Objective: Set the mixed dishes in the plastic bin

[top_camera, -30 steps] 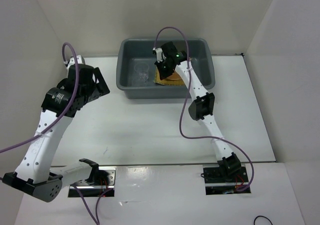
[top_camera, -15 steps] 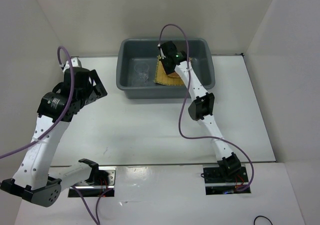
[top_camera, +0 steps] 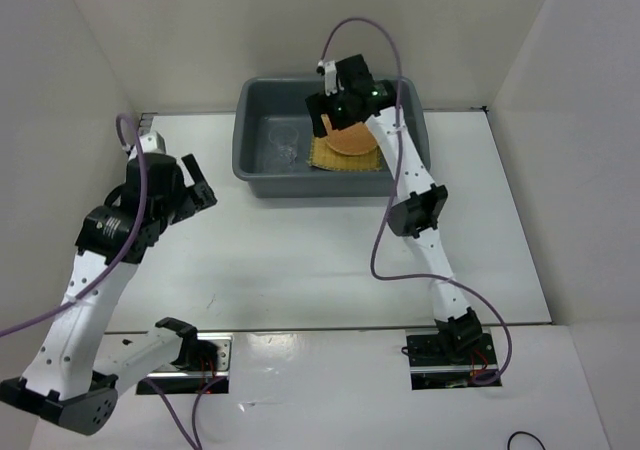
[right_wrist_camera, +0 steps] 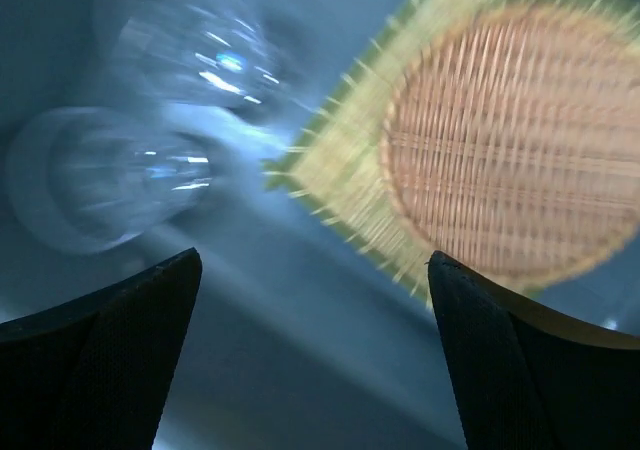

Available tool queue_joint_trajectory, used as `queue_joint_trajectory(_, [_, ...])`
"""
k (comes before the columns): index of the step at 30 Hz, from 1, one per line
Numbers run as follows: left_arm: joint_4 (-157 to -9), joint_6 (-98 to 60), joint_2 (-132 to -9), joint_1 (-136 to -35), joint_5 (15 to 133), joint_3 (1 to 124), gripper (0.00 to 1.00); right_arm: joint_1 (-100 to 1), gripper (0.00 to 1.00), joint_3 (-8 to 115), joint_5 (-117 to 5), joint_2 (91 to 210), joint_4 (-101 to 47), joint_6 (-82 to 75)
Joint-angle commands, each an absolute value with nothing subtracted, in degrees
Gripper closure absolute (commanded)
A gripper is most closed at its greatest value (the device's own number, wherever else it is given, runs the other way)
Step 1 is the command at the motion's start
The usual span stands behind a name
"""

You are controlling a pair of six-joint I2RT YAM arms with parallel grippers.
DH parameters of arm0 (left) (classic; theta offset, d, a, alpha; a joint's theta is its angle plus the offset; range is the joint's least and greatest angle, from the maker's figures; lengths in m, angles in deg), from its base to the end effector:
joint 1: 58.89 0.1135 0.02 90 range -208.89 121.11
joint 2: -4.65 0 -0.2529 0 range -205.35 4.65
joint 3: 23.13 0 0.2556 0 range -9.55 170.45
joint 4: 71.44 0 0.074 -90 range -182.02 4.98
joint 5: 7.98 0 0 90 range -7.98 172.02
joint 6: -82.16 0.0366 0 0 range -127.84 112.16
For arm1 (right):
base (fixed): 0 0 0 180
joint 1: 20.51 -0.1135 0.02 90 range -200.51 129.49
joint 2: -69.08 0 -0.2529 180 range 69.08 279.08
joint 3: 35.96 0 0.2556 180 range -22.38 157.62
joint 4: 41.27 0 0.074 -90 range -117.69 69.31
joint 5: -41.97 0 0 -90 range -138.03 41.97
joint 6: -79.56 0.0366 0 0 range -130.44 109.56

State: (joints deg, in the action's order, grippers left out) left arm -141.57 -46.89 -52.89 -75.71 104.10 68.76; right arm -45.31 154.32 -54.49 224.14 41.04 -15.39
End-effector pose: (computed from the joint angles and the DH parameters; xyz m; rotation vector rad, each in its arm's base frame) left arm 0.1790 -0.0397 0.4080 -0.6212 2.0550 -0.1441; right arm 0.4824 0.2274 0.2867 -0.6693 2.3118 0.2967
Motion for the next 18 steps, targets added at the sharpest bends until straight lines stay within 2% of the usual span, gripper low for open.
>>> queue_joint_trajectory(1, [-134.69,-46.16,-46.34,-75.24,101.10,62.98,0.00,-44.51,0.02,157.00,-61.13,207.46,43.41,-13.09])
queue_joint_trajectory(6, [-122.74,-46.68,-30.53,-75.24,101.09,51.47,0.00,-44.51,0.02,154.29,-54.20,196.63,43.94,-9.84])
queue_joint_trajectory(9, [-120.17,-46.69,-26.30,-75.24,101.09,48.02,0.00,-44.51,0.02,145.52,-51.38,188.46,43.94,-9.83])
queue_joint_trajectory(13, [-121.40,-44.32,-30.23,-75.24,100.48,49.51,0.00,-44.51,0.02,129.63,-48.66,177.73,42.63,-9.83])
queue_joint_trajectory(18, [-121.41,-41.33,-37.09,-75.24,101.87,51.18,0.00,-44.51,0.02,117.22,-47.34,167.18,40.70,-12.29])
